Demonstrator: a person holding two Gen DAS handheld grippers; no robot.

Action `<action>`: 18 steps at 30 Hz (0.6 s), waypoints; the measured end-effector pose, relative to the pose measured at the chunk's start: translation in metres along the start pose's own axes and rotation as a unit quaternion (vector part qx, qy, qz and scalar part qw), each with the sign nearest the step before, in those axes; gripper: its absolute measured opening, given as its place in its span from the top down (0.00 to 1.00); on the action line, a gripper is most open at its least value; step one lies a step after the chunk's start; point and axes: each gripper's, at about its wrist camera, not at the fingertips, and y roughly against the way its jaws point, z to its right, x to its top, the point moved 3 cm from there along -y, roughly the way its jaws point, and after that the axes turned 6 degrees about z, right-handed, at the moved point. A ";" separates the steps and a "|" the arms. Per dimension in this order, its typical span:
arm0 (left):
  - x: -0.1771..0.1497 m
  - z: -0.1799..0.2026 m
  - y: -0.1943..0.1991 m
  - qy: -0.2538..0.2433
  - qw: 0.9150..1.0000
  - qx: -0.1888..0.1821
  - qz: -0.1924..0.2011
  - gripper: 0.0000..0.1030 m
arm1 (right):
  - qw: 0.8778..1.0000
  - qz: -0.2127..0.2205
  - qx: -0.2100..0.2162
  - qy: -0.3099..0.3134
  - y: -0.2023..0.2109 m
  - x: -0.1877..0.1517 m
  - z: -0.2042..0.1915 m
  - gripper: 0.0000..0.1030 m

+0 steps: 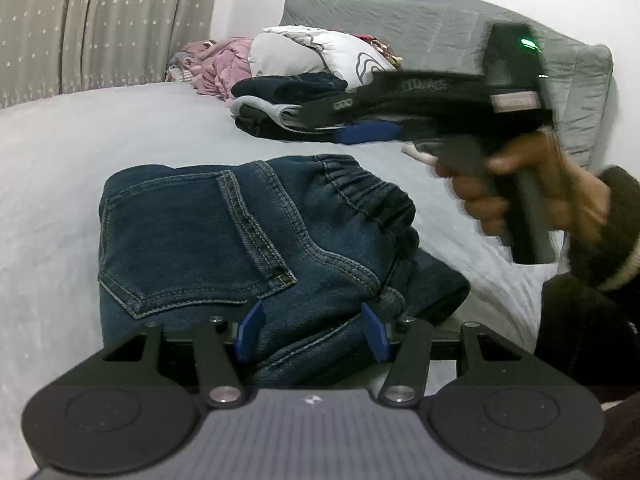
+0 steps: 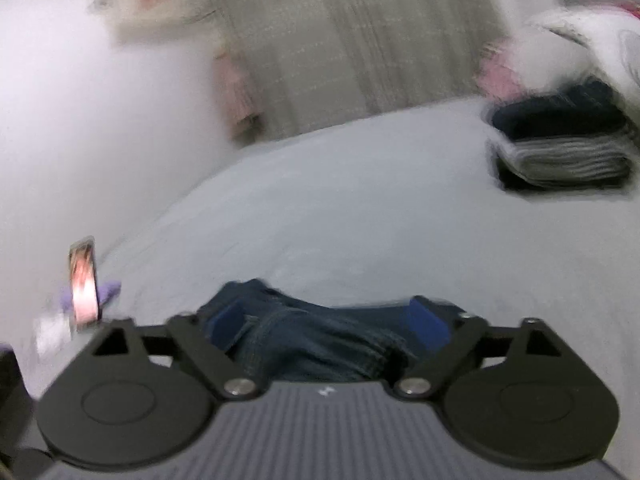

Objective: Fold clothes

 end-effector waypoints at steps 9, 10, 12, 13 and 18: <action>0.006 -0.013 0.026 0.034 0.999 -0.025 0.026 0.48 | 0.993 -0.083 0.045 0.074 -0.046 -0.007 -0.014 0.81; 0.008 -0.017 0.030 0.043 0.998 -0.028 0.034 0.48 | 0.992 -0.075 0.050 0.087 -0.035 -0.009 -0.019 0.84; 0.016 -0.028 0.039 0.066 0.996 -0.023 0.059 0.48 | 0.990 -0.058 0.061 0.115 -0.012 -0.015 -0.030 0.86; 0.018 -0.032 0.041 0.075 0.995 -0.020 0.065 0.48 | 0.988 -0.059 0.067 0.123 -0.007 -0.020 -0.032 0.86; 0.019 -0.037 0.021 0.088 0.995 -0.025 0.045 0.48 | 0.980 -0.070 0.073 0.173 0.001 -0.046 -0.044 0.86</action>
